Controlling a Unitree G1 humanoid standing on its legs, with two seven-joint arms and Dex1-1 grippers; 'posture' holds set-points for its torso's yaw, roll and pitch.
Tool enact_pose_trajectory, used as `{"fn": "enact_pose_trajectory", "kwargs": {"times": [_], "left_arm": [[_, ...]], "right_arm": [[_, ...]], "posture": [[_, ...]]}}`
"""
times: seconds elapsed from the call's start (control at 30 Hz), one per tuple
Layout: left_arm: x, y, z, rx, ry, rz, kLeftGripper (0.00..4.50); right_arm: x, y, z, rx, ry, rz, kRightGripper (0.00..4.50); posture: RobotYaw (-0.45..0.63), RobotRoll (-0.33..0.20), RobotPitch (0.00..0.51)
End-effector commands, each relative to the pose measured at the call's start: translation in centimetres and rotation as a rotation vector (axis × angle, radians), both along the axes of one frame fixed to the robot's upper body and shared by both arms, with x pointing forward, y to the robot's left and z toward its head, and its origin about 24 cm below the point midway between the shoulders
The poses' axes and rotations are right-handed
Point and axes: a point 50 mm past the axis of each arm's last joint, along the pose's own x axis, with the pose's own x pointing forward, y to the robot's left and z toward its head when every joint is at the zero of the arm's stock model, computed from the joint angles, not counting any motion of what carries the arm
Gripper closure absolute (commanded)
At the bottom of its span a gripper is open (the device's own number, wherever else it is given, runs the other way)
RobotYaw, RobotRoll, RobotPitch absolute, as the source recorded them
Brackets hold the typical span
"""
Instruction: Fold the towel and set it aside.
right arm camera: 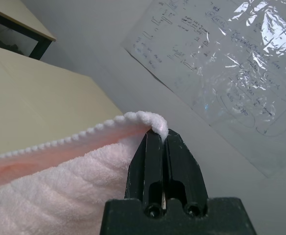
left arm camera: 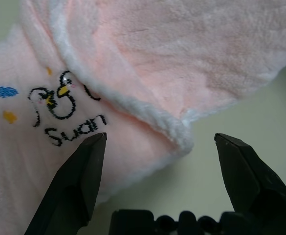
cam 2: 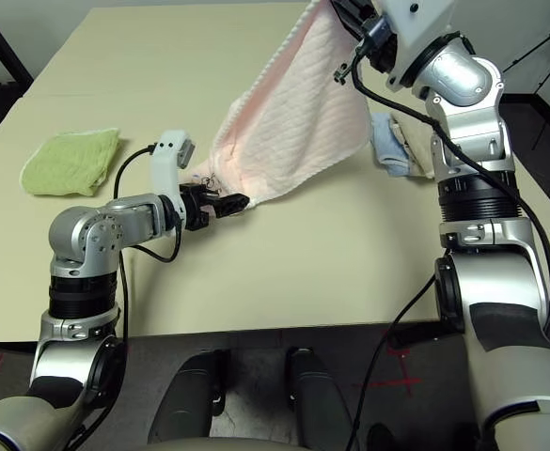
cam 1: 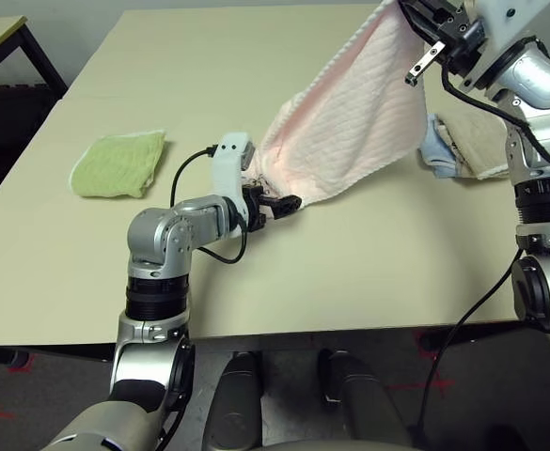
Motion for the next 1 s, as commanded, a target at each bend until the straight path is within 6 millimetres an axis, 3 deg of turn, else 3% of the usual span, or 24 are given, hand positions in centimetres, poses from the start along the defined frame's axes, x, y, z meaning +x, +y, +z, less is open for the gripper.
{"fn": "enact_pose_trajectory", "kwargs": {"times": [0.03, 0.17, 0.4, 0.53, 0.63, 0.9, 1.0], "left_arm": [[0.2, -0.4, 0.0, 0.004, -0.016, 0.009, 0.40], [0.3, -0.7, 0.2, -0.005, -0.025, 0.014, 1.65], [0.2, -1.3, 0.7, -0.039, -0.016, -0.001, 4.43], [0.2, -1.8, 0.5, -0.026, -0.011, -0.012, 4.47], [0.4, -1.1, 0.8, -0.008, -0.034, 0.003, 4.47], [2.3, 4.8, 2.5, 0.202, -0.229, 0.229, 4.47], [2.8, 6.0, 2.9, 0.249, -0.278, 0.297, 4.47]], "right_arm": [[-0.3, 0.1, 0.0, -0.021, -0.010, 0.007, 4.50], [-0.3, -0.1, -0.1, -0.022, -0.006, 0.001, 4.50], [-0.3, -0.3, -0.3, -0.025, -0.003, -0.010, 4.50], [-0.3, -0.5, -0.4, -0.022, -0.001, -0.018, 4.50], [-0.3, -0.7, -0.5, -0.014, 0.007, -0.029, 4.50], [-0.3, -2.2, -2.6, 0.023, 0.104, -0.110, 4.50], [-0.2, -2.7, -3.4, 0.033, 0.146, -0.142, 4.50]], "posture": [[0.20, 0.000, 0.152], [0.19, 0.000, 0.153], [0.18, 0.000, 0.156], [0.18, 0.000, 0.156], [0.18, 0.000, 0.156], [0.20, 0.000, 0.158], [0.20, 0.000, 0.158]]}}
